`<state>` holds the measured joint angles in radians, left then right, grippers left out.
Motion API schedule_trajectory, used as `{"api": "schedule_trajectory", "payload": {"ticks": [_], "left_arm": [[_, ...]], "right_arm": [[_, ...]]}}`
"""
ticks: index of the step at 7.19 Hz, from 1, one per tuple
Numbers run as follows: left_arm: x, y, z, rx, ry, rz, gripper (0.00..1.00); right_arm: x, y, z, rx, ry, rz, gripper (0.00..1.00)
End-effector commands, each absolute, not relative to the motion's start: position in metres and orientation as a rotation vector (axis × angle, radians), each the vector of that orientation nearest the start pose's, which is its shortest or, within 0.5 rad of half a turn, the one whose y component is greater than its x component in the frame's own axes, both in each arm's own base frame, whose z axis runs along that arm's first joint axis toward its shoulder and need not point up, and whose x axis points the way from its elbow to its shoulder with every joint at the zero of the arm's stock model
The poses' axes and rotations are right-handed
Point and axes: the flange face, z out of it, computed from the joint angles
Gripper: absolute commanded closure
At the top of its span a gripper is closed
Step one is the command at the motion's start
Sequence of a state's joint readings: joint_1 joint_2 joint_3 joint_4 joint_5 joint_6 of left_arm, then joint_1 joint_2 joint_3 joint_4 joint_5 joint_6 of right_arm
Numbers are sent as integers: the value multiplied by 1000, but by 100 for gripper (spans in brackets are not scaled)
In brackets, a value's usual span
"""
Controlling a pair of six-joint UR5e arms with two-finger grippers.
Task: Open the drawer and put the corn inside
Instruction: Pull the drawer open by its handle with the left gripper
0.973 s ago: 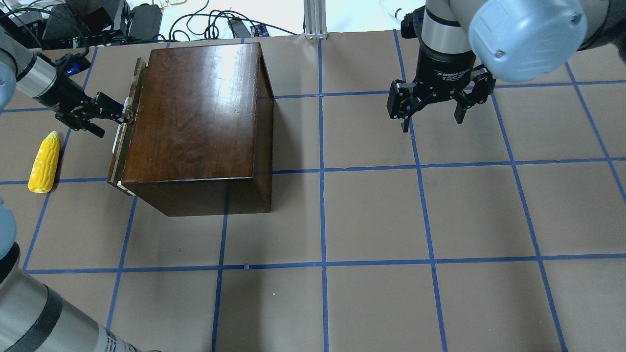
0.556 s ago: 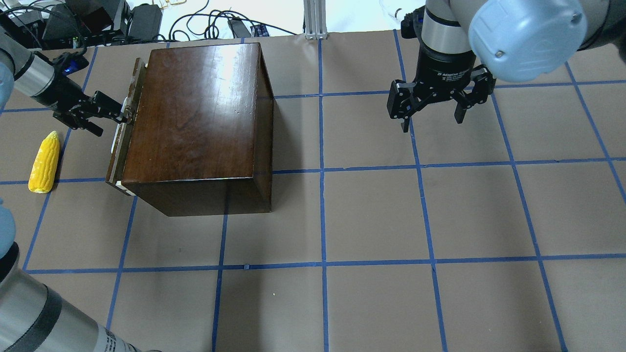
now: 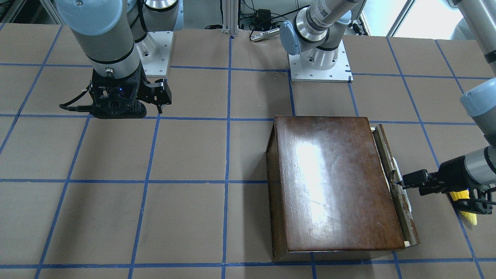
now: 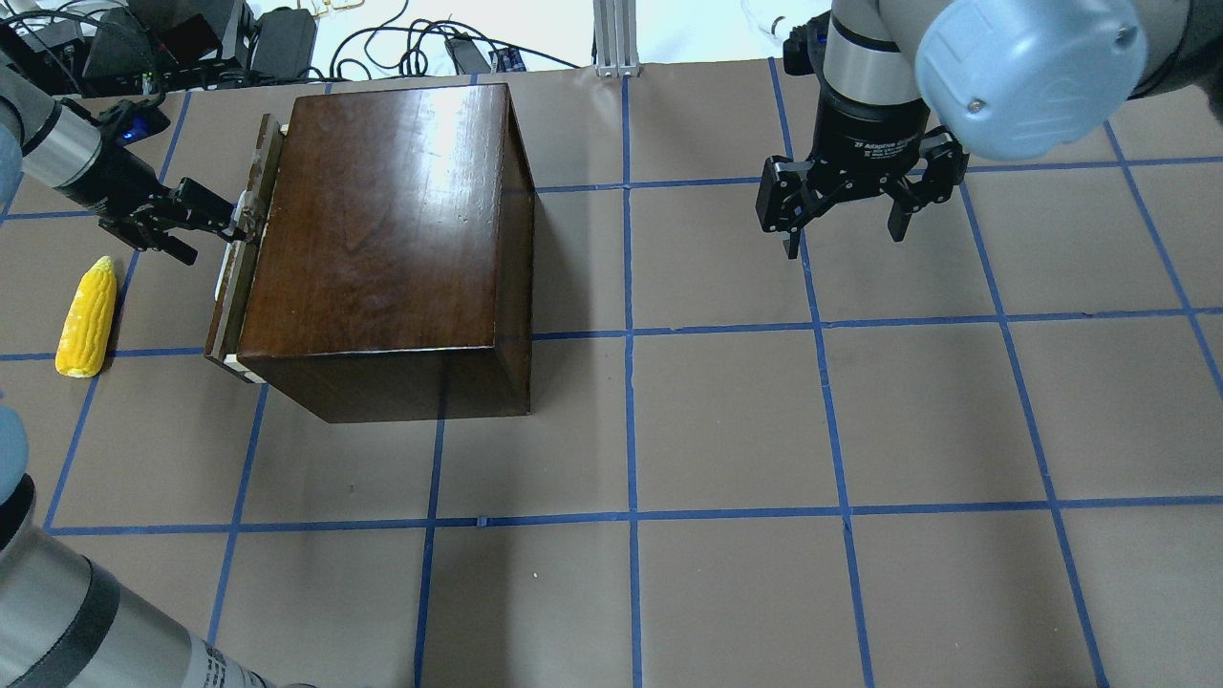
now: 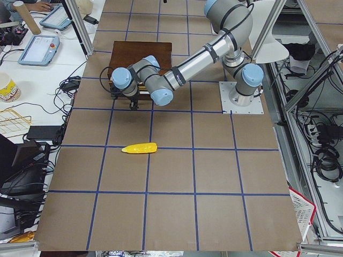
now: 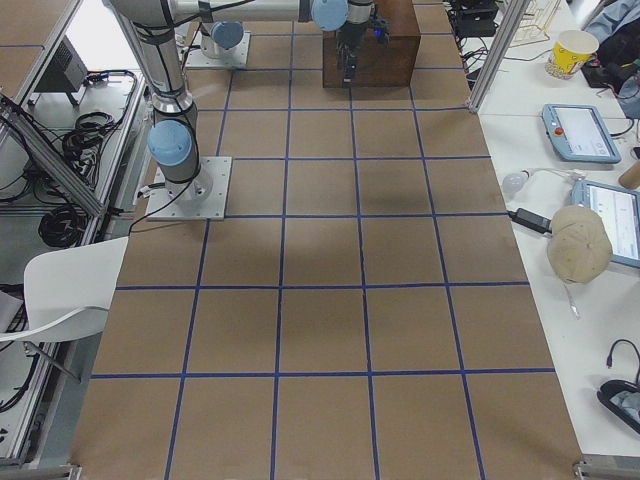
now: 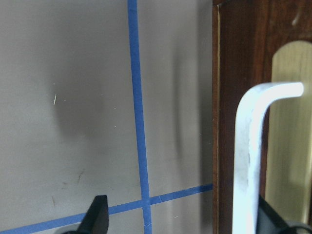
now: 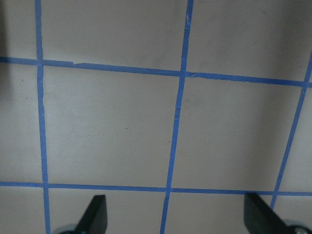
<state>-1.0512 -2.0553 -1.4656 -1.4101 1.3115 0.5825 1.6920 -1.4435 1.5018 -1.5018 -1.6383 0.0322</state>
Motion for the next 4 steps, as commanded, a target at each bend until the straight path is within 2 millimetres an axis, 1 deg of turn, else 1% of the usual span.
{"api": "schedule_trajectory", "payload": {"ticks": [1, 3, 4], "left_arm": [[204, -626, 276, -8, 3477, 82, 0], [209, -625, 277, -3, 3447, 101, 0], [211, -628, 283, 0, 3439, 83, 0]], "right_arm": [[190, -513, 450, -150, 3208, 196, 0], [190, -513, 450, -150, 3209, 196, 0], [190, -513, 450, -150, 3209, 196, 0]]}}
